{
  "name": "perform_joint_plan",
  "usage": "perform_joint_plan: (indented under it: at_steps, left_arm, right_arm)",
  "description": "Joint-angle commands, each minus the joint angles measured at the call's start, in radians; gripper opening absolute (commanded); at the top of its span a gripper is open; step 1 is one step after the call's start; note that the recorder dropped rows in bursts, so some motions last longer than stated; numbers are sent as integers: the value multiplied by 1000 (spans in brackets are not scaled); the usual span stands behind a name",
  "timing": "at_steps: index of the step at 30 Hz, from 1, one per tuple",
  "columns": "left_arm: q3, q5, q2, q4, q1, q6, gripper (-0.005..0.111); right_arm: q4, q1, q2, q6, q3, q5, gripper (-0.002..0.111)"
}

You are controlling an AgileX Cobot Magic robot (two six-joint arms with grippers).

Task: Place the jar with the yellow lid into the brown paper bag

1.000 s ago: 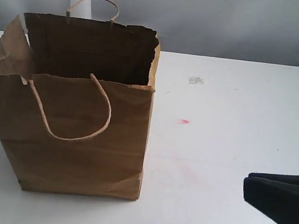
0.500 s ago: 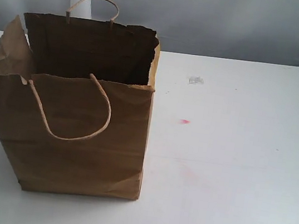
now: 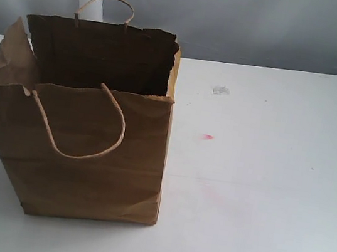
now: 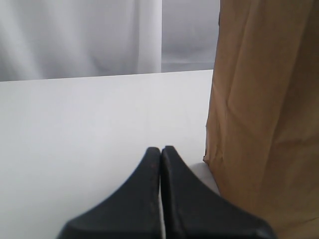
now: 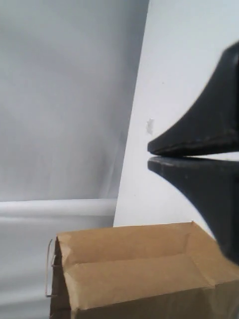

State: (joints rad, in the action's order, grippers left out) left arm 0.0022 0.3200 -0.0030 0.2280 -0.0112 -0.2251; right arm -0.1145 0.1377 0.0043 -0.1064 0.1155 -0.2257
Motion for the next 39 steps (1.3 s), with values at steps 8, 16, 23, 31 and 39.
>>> perform_joint_plan:
  at_steps: [8,16,23,31,39]
  left_arm:
    - [-2,-9,3,-4,-5,-4,1]
    - [-2,-9,3,-4,-5,-4,1]
    - [-2,-9,3,-4,-5,-4,1]
    - [-2,-9,3,-4,-5,-4,1]
    - [-2,-9,3,-4,-5,-4,1]
  right_arm:
    - [-5,-9,-4,-5,-11,-85,0]
    - [-5,-9,-4,-5,-11,-85,0]
    - [-5,-9,-4,-5,-11,-85,0]
    - [-5,-9,-4,-5,-11,-85,0]
    - [-5,-9,-4,-5,-11,-85,0]
